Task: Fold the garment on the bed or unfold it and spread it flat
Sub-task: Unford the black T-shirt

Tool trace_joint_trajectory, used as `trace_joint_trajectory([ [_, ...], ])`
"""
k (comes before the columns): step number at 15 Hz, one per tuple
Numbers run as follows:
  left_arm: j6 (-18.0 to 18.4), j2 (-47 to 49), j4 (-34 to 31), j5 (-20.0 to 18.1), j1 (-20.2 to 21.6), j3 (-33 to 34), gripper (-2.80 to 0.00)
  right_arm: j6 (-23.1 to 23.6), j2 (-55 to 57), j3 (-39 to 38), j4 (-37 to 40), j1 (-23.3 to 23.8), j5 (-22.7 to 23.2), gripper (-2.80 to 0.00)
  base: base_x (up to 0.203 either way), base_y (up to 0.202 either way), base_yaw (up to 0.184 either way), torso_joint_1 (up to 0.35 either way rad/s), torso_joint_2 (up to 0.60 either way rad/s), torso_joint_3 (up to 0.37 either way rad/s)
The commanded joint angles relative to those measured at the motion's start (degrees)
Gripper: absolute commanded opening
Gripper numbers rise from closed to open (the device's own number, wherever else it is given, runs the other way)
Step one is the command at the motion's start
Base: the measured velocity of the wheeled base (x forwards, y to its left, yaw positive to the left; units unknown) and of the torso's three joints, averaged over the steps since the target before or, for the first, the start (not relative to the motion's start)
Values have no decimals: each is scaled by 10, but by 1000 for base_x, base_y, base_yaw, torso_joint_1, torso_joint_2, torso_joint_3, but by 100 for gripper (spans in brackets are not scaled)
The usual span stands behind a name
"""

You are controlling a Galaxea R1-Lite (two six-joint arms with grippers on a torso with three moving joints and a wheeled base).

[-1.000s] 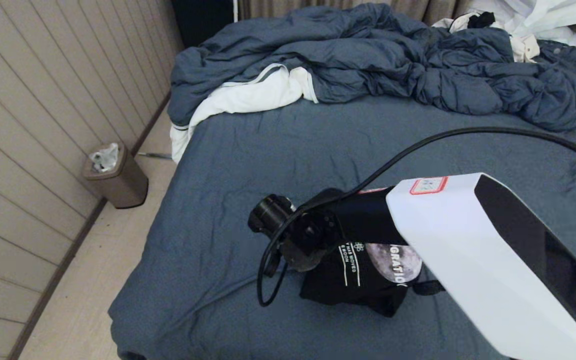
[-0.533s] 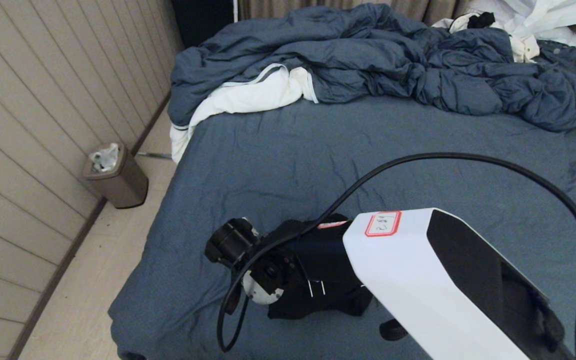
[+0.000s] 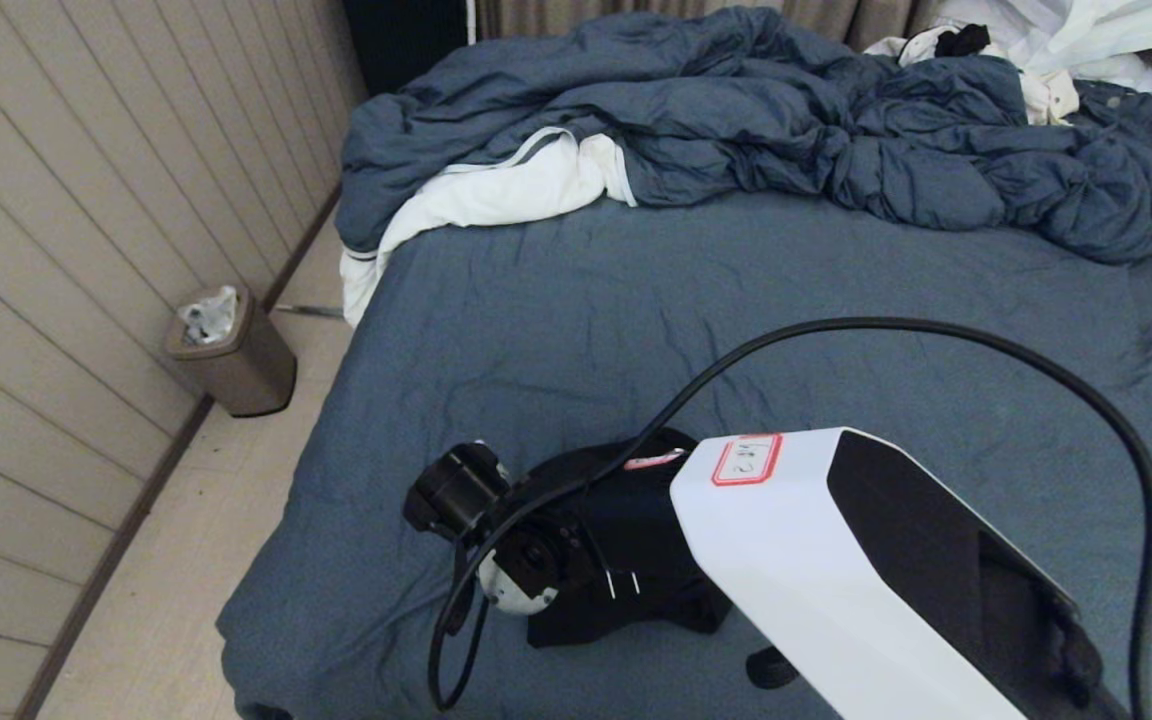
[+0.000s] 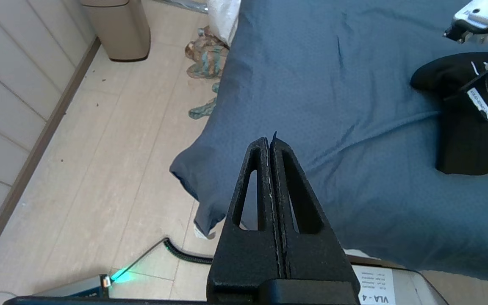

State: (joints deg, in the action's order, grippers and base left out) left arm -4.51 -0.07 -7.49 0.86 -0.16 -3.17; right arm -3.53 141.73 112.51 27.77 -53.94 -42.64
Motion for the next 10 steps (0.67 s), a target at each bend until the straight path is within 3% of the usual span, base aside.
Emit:
trace_joint_trajectory([
  [1, -1, 1, 0, 0, 0, 0, -280, -4, -10, 0, 1, 0, 0, 0, 0, 0, 0, 0, 0, 0],
  [9, -1, 1, 0, 0, 0, 0, -280, -24, -197, -46, 5, 13, 6, 0, 0, 0, 0, 0, 0, 0],
  [10, -1, 1, -1, 0, 0, 0, -280, -29, -231, -63, 4, 20, 10, -280, 0, 0, 0, 0, 0, 0],
])
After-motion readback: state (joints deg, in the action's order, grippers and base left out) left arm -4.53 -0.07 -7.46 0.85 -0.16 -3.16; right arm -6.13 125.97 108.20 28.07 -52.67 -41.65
